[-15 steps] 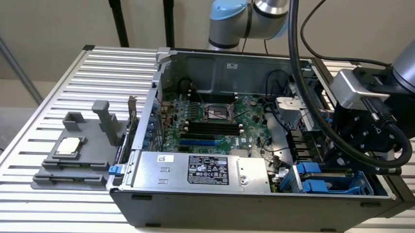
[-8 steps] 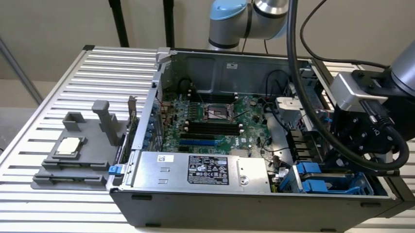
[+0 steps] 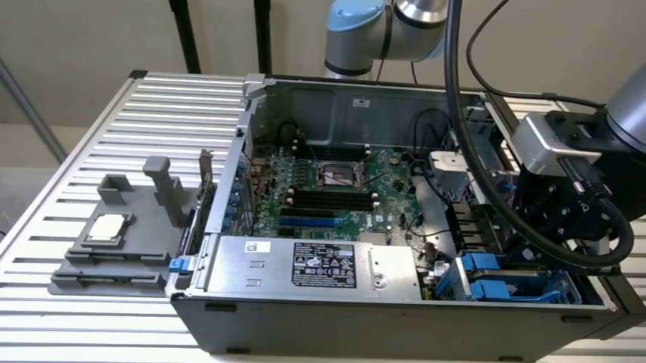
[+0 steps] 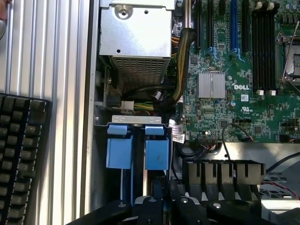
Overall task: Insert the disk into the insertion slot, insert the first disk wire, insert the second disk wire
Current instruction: 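Insert the second disk wire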
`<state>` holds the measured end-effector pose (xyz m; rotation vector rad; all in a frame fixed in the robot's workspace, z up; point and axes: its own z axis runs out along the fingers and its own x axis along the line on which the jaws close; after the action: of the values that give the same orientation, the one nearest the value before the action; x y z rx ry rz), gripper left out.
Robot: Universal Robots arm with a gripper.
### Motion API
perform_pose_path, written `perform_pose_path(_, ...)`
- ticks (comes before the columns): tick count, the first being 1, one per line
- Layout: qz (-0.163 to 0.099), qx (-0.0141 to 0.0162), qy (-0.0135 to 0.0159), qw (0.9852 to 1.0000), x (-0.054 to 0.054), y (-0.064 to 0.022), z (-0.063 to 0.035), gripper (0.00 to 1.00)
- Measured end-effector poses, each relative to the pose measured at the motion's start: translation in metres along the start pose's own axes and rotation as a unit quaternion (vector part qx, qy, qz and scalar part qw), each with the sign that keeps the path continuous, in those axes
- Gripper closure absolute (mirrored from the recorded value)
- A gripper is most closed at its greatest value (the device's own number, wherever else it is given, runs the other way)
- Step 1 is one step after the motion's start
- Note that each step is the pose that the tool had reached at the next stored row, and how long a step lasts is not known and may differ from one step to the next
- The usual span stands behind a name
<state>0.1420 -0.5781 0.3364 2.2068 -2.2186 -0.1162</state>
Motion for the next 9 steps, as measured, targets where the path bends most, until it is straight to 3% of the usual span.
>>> perform_pose_path(4,0.0,-0.0003,-0.0005,1.0,0.0,0.0004,-0.0062,0.82)
perform_pose_path(5,0.0,-0.0003,0.0001,1.0,0.0,0.0006,-0.0102,0.75)
perform_pose_path(9,0.0,-0.0003,-0.0001,1.0,0.0,0.0044,-0.018,0.75)
